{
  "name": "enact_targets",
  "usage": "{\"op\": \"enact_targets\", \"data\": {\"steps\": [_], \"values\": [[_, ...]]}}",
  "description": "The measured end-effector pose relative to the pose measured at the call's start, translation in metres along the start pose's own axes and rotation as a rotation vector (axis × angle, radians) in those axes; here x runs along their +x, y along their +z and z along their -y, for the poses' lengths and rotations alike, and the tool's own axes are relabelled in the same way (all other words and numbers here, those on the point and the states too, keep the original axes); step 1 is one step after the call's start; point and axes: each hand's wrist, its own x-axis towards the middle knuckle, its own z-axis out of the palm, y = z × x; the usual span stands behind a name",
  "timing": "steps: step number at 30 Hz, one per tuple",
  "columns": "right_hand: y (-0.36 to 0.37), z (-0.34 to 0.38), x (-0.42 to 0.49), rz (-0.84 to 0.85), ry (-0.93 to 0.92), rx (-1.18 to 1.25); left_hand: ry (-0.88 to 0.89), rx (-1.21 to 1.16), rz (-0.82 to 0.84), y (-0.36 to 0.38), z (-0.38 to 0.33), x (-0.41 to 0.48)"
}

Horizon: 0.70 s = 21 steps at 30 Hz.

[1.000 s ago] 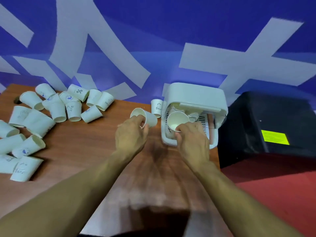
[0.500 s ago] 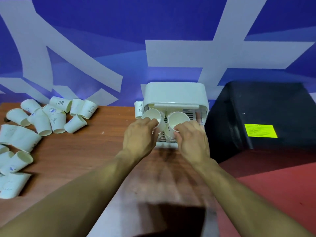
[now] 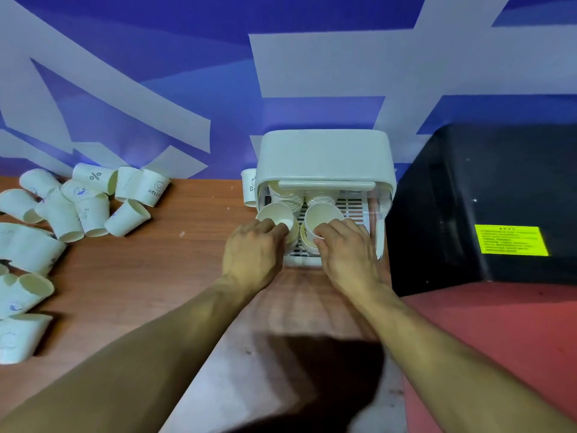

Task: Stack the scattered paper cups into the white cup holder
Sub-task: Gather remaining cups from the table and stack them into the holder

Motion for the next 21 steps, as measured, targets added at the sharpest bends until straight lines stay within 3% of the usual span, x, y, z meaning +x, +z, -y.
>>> {"op": "enact_targets", "data": {"steps": [15,21], "values": [[0.026,-0.001,0.007,0.137,0.027,-0.065,-0.087,-0.005,0.164,0.025,0.006,0.014],[0.036,-0.002,0.006,0.178,0.031,-0.089,-0.093,-0.123,0.155,0.032,0.014,0.010]]}}
